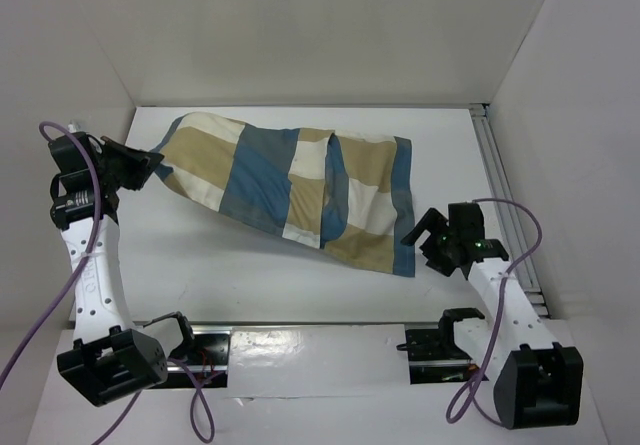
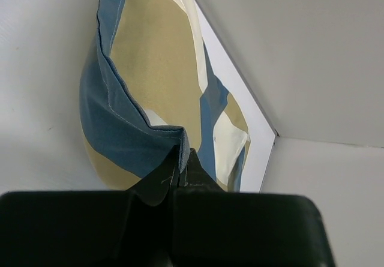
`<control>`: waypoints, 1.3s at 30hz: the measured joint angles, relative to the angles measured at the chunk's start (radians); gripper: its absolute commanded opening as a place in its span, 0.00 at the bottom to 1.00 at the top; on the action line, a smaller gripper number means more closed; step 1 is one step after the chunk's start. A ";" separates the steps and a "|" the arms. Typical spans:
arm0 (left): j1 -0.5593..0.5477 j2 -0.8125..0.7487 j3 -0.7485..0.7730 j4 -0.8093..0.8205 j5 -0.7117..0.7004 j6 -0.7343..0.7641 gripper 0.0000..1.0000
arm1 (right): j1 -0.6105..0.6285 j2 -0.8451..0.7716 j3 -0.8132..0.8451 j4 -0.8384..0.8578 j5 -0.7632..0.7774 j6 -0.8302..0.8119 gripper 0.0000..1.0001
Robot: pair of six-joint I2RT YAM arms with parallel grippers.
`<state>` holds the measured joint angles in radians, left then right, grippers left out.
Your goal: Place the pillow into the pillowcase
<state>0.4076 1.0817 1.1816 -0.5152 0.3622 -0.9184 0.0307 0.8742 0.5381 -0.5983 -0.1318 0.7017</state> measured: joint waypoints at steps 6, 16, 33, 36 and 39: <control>-0.008 0.000 -0.004 0.003 -0.006 0.003 0.00 | 0.045 0.154 -0.092 0.095 -0.052 0.035 0.93; -0.010 0.000 -0.004 0.006 -0.015 0.003 0.00 | 0.214 0.346 -0.083 0.343 -0.088 0.087 0.00; 0.153 0.035 0.421 -0.089 0.152 -0.008 0.00 | 0.214 0.065 1.082 -0.073 0.518 -0.131 0.00; 0.170 0.023 0.510 -0.113 0.209 -0.013 0.00 | 0.241 0.009 1.178 -0.154 0.586 -0.148 0.00; 0.171 0.005 0.534 -0.128 0.242 -0.013 0.00 | 0.308 -0.018 1.197 -0.209 0.687 -0.160 0.00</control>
<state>0.5781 1.0870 1.7161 -0.6434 0.6041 -0.9318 0.3389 0.8558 1.7351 -0.8070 0.5552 0.5415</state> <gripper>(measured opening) 0.036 0.010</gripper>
